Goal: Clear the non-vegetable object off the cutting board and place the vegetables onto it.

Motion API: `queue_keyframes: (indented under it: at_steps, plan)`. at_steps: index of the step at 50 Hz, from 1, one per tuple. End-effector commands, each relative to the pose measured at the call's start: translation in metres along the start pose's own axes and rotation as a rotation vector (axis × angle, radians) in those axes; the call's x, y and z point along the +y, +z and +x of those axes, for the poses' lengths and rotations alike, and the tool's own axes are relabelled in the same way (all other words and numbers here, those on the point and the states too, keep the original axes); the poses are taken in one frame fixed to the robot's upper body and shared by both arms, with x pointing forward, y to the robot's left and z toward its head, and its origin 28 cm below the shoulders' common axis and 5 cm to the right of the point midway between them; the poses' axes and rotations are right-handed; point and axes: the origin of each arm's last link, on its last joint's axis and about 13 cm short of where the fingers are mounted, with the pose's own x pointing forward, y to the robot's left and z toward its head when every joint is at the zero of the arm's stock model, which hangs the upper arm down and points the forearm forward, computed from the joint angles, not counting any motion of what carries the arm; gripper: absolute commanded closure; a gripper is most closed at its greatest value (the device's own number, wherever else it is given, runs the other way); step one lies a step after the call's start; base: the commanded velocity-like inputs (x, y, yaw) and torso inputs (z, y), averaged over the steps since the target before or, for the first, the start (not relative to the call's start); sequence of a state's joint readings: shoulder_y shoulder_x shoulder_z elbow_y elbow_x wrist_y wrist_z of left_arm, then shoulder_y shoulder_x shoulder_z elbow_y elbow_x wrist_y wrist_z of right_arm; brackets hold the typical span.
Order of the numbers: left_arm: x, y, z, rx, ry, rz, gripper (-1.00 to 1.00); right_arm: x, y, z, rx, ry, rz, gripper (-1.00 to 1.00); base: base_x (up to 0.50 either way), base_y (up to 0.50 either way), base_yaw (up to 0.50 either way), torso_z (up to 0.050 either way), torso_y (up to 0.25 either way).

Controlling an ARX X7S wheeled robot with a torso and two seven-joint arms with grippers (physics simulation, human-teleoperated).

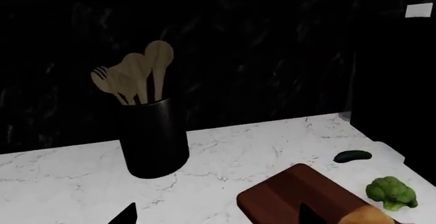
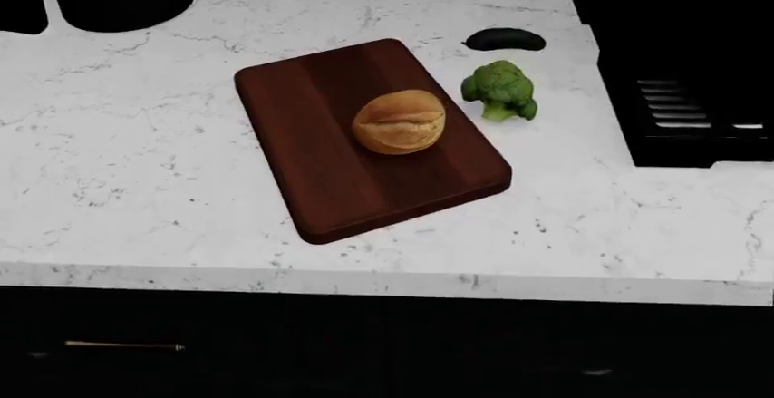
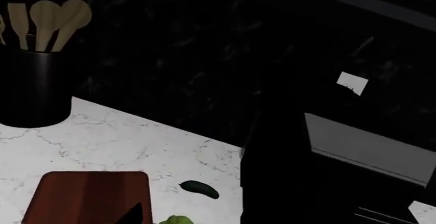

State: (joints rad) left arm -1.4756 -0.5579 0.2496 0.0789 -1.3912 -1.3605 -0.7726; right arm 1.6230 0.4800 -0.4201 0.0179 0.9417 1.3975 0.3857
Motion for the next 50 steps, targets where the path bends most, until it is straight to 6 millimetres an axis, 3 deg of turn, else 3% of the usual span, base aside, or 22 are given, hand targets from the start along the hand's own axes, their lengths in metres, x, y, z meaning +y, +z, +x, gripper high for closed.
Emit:
queue_keyframes:
  at_steps: [1, 17, 50]
  plan:
    - [-0.004, 0.011, 0.000, -0.010, -0.057, -0.022, -1.00, -0.001, 0.004, 0.005, -0.006, 0.021, 0.023, -1.00, 0.50, -0.02, 0.00, 0.000, 0.000]
    - [-0.004, 0.009, -0.002, -0.022, -0.058, -0.035, -1.00, 0.002, -0.002, 0.002, 0.003, 0.024, 0.002, -1.00, 0.50, -0.17, 0.00, 0.000, 0.001]
    - [0.002, 0.002, -0.005, -0.018, -0.042, -0.034, -1.00, 0.009, -0.009, 0.003, 0.035, 0.034, -0.003, -1.00, 0.50, 0.04, 0.00, 0.000, 0.001]
